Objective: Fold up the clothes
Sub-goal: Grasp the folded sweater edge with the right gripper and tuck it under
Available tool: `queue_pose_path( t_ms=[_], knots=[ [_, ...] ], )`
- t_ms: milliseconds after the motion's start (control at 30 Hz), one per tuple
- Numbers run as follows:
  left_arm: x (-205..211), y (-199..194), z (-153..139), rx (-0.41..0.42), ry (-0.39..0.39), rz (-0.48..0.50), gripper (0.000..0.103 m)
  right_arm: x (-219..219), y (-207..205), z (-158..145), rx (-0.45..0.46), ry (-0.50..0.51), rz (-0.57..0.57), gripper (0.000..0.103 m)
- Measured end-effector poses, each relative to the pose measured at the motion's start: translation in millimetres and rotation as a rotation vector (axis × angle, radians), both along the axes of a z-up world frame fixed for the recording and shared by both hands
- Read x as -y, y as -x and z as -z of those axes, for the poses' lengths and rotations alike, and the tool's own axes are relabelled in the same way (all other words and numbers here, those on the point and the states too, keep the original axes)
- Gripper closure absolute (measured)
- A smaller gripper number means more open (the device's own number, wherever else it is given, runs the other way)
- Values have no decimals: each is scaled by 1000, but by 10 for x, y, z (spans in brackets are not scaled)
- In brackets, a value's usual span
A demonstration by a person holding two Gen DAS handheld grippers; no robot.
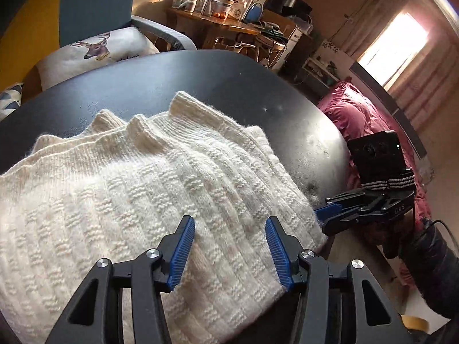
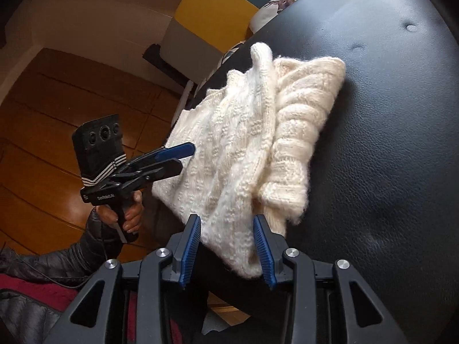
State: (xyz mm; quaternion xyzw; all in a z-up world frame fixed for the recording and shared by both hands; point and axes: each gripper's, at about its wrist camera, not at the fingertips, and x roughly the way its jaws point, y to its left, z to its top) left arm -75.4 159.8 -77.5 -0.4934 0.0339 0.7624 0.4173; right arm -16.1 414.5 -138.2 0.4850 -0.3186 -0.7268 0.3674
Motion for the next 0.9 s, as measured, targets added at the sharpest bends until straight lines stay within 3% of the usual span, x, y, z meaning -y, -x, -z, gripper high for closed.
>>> queue_pose_path(
  t_ms=[133, 233, 300, 400, 533, 700, 767, 900],
  knots=[
    [-42, 52, 54, 11, 7, 17, 50, 112, 144, 99, 7, 77, -83, 64],
    [-83, 81, 105, 18, 36, 39, 50, 314, 203, 120, 38, 140, -234, 63],
    [-108, 94, 179, 38, 60, 51, 50, 491, 158, 133, 71, 68, -384, 63],
    [-120, 87, 230, 65, 69, 52, 50, 613, 107, 185, 130, -67, -515, 76],
    [-96, -7, 103, 58, 45, 78, 50, 512, 48, 131, 135, -137, -484, 82],
    [64, -11, -36, -3, 24, 59, 50, 384, -35, 57, 138, -220, -440, 79],
    [170, 30, -56, -6, -1, 36, 50, 281, -52, -104, 90, -248, -378, 68],
    [168, 73, -60, -16, -24, 11, 50, 5, 124, -410, -15, -212, -158, 66]
  ],
)
